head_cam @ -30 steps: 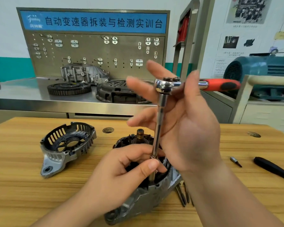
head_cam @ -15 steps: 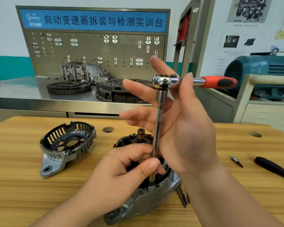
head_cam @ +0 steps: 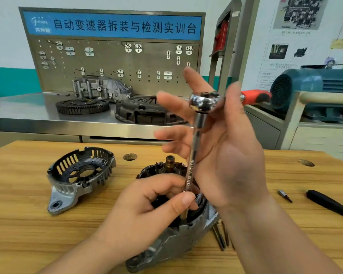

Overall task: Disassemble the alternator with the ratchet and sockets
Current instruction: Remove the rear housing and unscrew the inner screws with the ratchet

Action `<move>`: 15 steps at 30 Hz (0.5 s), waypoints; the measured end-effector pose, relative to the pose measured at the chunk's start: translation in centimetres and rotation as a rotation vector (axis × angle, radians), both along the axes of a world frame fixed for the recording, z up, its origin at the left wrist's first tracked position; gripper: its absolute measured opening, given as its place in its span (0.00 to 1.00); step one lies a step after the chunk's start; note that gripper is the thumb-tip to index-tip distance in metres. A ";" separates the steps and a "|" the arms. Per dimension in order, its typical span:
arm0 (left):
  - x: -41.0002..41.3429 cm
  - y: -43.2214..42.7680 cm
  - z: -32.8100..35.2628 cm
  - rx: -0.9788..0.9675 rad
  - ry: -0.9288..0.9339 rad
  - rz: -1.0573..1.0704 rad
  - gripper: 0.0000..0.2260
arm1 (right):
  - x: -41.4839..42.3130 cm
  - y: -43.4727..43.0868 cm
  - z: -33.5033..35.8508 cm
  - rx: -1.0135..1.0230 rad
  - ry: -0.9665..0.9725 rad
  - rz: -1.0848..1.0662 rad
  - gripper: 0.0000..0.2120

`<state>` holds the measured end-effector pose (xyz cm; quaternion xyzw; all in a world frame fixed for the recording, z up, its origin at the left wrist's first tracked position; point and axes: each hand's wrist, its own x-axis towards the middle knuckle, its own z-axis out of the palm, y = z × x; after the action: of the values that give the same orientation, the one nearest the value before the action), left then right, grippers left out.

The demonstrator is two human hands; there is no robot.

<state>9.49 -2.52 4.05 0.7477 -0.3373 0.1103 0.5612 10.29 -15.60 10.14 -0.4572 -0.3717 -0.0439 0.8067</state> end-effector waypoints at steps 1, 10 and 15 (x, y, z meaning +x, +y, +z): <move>0.0 0.0 0.0 -0.008 0.002 0.002 0.11 | -0.1 0.0 0.1 -0.008 -0.036 -0.043 0.22; 0.2 0.1 -0.3 -0.036 0.033 0.027 0.14 | -0.3 0.2 0.4 -0.052 -0.168 -0.123 0.17; 0.1 -0.2 0.0 -0.008 -0.009 -0.053 0.11 | 0.2 -0.1 0.0 -0.030 0.045 0.095 0.24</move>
<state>9.58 -2.72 4.05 0.7358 -0.3592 0.1003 0.5653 10.51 -15.66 10.17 -0.4520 -0.3756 0.0102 0.8090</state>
